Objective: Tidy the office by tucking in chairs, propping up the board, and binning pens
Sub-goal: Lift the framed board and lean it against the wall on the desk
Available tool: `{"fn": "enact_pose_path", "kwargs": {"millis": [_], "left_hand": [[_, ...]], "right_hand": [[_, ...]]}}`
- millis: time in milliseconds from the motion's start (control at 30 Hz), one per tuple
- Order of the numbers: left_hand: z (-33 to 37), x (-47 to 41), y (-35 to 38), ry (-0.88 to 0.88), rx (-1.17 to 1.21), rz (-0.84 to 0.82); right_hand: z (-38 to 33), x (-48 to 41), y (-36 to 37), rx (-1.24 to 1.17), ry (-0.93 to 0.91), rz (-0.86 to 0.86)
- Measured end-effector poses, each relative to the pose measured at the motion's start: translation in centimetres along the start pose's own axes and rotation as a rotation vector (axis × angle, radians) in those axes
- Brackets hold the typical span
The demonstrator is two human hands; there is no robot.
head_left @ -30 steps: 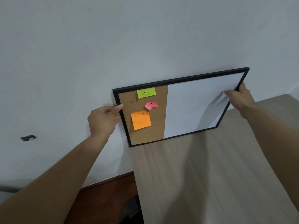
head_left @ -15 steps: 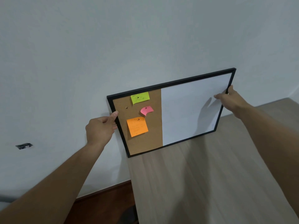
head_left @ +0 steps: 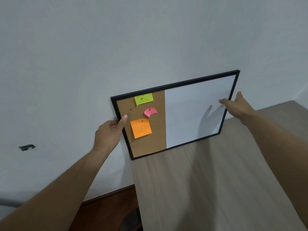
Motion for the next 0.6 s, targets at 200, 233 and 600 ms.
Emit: {"fn": "enact_pose_path", "kwargs": {"millis": [200, 233, 600], "left_hand": [[-1.4, 1.3, -1.4, -0.014, -0.029, -0.044], [-1.4, 1.5, -1.7, -0.018, -0.031, -0.045], [-0.4, 7.6, -7.4, 0.008, -0.04, -0.108]], "right_hand": [[1.1, 3.0, -0.7, 0.023, -0.022, -0.007], [1.3, 3.6, -0.9, 0.021, -0.019, -0.017], [1.1, 15.1, -5.6, 0.035, -0.072, -0.031]]}}
Point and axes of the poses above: each hand's wrist, its own x-axis away from the middle knuckle, its own y-axis out of the palm, z = x × y, the point moved 4 cm from there along -x, towards the middle knuckle, and after that the axes turned 15 degrees about z, right-handed, at the moved point
